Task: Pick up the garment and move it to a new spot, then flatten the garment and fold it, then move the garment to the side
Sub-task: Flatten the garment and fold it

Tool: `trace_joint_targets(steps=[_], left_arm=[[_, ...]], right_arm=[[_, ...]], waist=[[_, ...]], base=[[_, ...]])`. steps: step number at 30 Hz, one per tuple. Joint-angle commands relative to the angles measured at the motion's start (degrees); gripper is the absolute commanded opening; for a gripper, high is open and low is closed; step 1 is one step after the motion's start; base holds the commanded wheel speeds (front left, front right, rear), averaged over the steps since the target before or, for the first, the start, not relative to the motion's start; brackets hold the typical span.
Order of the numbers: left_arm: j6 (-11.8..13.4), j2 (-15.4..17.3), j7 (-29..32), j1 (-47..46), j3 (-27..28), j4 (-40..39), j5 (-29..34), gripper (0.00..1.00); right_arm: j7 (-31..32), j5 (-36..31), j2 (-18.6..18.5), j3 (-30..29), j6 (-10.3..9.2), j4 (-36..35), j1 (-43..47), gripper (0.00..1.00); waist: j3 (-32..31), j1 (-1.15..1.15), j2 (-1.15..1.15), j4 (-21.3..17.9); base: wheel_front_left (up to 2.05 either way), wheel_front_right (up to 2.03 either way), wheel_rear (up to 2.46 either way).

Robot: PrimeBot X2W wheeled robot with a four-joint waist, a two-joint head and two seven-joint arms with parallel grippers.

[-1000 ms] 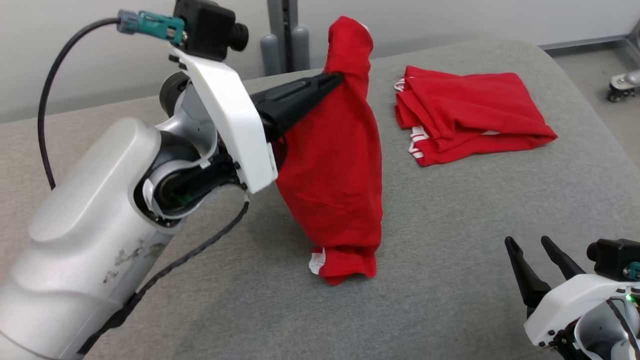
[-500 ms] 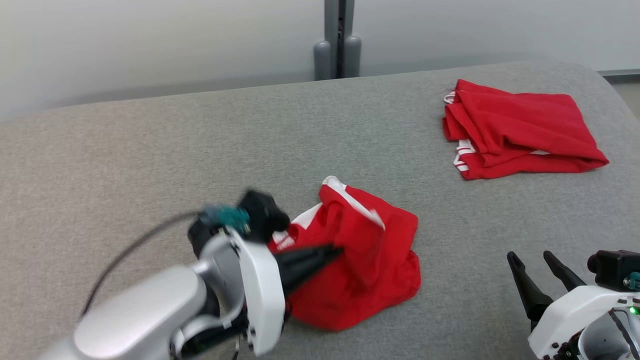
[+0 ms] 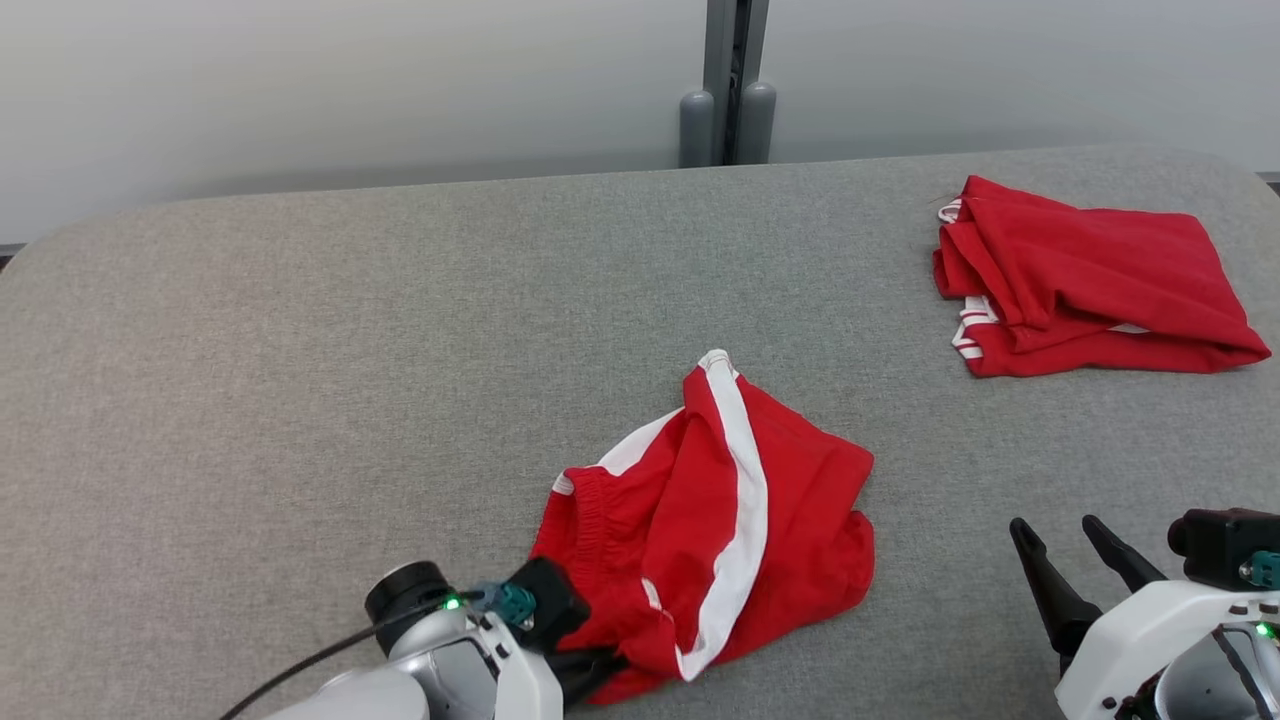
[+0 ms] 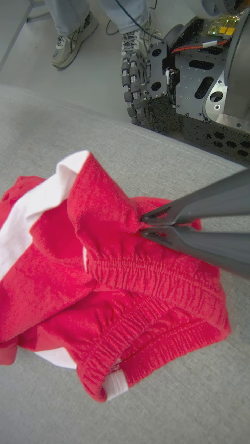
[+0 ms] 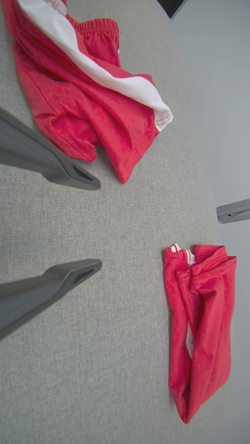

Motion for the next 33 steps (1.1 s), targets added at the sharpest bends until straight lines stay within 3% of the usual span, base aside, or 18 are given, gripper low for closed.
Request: trace_joint_targets(steps=[1, 10, 14, 17, 23, 28, 33], left_arm=[[-0.02, 0.02, 0.82, 1.35, -0.04, 0.57, 1.78, 1.0], [0.58, 4.77, 0.16, 2.73, 0.76, -0.86, 3.32, 1.0], [4.85, 7.83, -1.05, 3.68, 3.28, -3.88, 2.57, 1.0], [9.24, 8.13, -3.01, 4.69, 5.86, -6.67, 1.7, 1.0], [15.01, 3.92, -2.81, 5.14, 8.46, -8.37, -1.21, 1.0], [14.47, -1.8, 4.38, 2.42, 6.71, -6.15, -4.71, 1.0], [13.78, -5.18, 14.54, -2.43, 4.14, -1.88, -6.11, 1.0]], right_arm=[[0.15, -0.21, -0.3, -0.19, 0.04, -0.19, 0.54, 1.0], [0.44, -0.37, -0.32, -1.12, 0.04, -0.43, 2.8, 1.0], [0.38, -0.35, -0.02, -1.63, 0.04, -0.87, 3.91, 1.0], [0.34, -0.43, 0.19, -1.78, 0.04, -1.17, 4.73, 1.0], [0.1, -0.47, 0.37, -1.8, 0.04, -1.4, 4.2, 1.0], [0.13, -0.71, 0.4, -1.08, 0.04, -1.28, 3.49, 1.0], [-0.2, -0.55, 0.7, 0.19, 0.04, -0.77, 2.45, 1.0]], waist=[[-0.35, 0.0, 0.0, 0.37], [-2.84, 0.0, 0.0, 2.63], [-3.82, 0.0, 0.0, 3.9], [-4.26, 0.0, 0.0, 4.66], [-4.15, 0.0, 0.0, 5.14], [-3.94, 0.0, 0.0, 4.31], [-3.41, 0.0, 0.0, 1.63]], base=[[0.0, 0.0, 0.0], [0.0, 0.0, 0.0], [0.0, 0.0, 0.0], [0.0, 0.0, 0.0], [0.0, 0.0, 0.0], [0.0, 0.0, 0.0], [0.0, 0.0, 0.0]])
